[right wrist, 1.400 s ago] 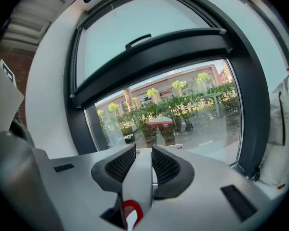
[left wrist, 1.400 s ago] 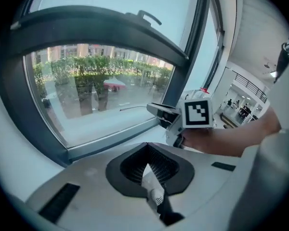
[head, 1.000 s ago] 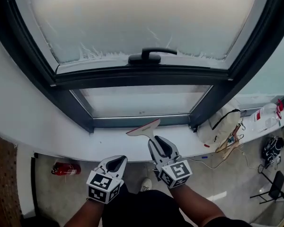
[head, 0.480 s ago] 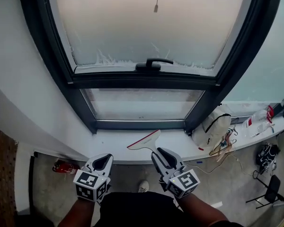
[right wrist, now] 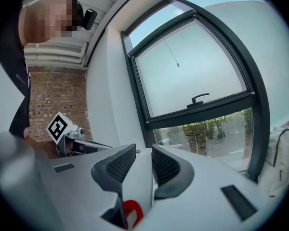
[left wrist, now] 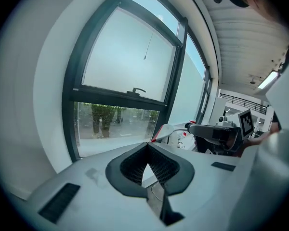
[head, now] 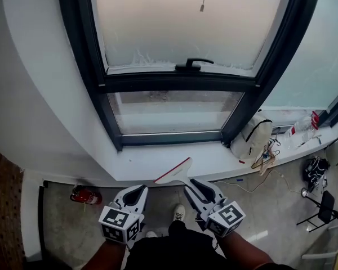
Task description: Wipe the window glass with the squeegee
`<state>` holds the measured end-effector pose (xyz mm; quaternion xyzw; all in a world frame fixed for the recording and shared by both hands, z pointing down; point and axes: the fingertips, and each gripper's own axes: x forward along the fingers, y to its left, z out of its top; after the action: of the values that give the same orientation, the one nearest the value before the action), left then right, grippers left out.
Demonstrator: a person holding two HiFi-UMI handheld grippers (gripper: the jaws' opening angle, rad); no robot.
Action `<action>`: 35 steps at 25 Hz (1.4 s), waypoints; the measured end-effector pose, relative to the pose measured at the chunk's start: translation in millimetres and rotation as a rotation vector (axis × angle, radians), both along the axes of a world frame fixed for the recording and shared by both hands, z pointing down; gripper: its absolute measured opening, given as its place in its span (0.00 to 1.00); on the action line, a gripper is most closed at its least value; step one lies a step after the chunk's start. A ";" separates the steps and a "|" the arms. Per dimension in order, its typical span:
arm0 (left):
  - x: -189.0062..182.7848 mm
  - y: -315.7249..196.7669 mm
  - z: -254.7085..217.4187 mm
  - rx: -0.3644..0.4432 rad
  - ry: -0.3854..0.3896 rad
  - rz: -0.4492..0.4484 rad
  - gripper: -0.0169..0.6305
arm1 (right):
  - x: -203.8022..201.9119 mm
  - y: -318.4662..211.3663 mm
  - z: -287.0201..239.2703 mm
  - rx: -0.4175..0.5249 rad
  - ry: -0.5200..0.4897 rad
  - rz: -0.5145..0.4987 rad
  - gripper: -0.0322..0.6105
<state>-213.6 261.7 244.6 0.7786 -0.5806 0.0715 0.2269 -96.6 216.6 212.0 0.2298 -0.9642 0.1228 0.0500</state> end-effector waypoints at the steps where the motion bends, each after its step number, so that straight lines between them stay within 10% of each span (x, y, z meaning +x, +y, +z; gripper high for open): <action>1: -1.6 12.7 5.4 -0.007 0.000 0.004 0.03 | -2.6 13.5 4.0 -0.004 0.007 0.004 0.19; 10: 9.8 73.5 35.4 -0.065 0.034 0.077 0.03 | 8.4 97.4 20.5 -0.071 0.045 0.053 0.19; 35: 125.5 54.2 2.6 -0.044 -0.065 0.050 0.03 | 148.2 73.9 -3.2 -0.013 0.043 0.050 0.19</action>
<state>-88.1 315.9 247.2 0.7852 -0.5661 0.1149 0.2231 51.6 290.4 208.7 0.2559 -0.9560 0.1256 0.0691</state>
